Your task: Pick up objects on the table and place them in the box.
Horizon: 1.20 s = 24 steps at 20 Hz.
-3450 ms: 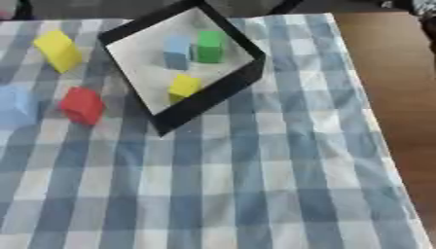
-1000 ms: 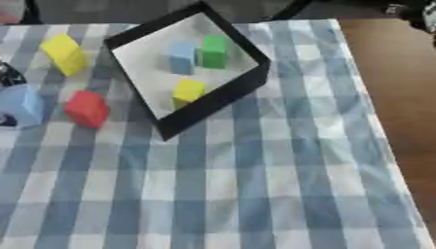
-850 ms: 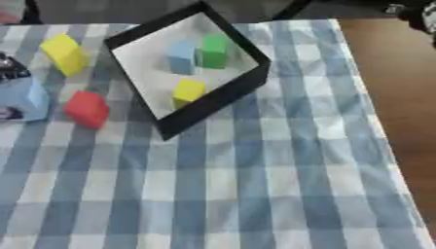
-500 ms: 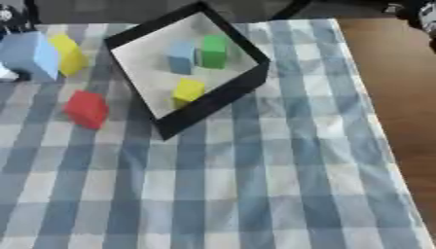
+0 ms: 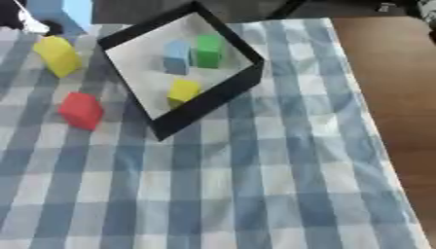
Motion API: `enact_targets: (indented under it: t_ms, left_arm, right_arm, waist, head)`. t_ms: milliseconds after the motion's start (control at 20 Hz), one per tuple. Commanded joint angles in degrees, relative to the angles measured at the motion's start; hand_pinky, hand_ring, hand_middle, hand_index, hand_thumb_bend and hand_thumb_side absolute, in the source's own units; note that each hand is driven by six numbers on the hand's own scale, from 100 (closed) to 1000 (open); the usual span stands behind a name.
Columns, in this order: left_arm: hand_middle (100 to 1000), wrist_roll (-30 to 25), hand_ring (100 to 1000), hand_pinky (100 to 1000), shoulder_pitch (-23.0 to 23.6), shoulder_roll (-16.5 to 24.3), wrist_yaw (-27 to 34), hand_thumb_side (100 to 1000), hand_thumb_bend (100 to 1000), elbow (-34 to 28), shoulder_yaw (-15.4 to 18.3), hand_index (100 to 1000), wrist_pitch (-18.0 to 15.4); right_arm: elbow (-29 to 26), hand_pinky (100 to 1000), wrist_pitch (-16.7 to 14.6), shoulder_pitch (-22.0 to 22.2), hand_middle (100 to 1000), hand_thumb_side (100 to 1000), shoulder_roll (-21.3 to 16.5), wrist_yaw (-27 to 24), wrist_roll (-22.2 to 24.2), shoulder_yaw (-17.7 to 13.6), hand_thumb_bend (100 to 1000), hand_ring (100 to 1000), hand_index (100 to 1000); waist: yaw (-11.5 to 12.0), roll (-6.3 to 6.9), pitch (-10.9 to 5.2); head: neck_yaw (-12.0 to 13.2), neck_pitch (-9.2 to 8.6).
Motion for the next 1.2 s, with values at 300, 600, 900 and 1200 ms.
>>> enact_targets:
  t_ms: [300, 600, 900, 1200]
  left_arm:
    - [594, 5.7, 661, 663, -3.8, -6.2, -8.3, 100, 236, 8.7, 2.4, 675, -1.1]
    - [597, 8.3, 664, 667, -3.4, -8.4, -12.7, 100, 256, 13.4, 3.5, 673, -2.1]
    - [606, 8.4, 673, 680, -2.7, -9.3, -14.2, 100, 297, 16.8, 3.9, 677, -2.8]
    - [638, 7.2, 705, 720, -2.5, -10.0, -15.8, 100, 391, 18.9, 4.0, 716, -3.3]
  right_arm:
    - [-1.2, 890, 0.0, -3.0, 698, 540, -0.9, -0.7, 1.1, 0.6, 100, 767, 750]
    - [-1.6, 890, 0.1, -3.8, 697, 543, -0.7, -0.8, 1.0, 0.8, 100, 765, 749]
    - [-1.7, 890, 0.2, -3.9, 696, 544, -0.7, -0.6, 0.8, 0.7, 100, 765, 748]
    - [-1.6, 890, 0.3, -3.9, 696, 544, -0.6, -0.4, 0.7, 0.8, 100, 764, 748]
  waist:
    - [-2.5, 0.95, -0.84]
    - [-3.7, 1.06, -0.06]
    - [-4.1, 1.06, 0.54]
    - [-4.1, 1.03, 0.75]
  head:
    - [1.2, -1.56]
    - [1.9, -2.32]
    - [2.2, -2.39]
    - [2.2, -2.12]
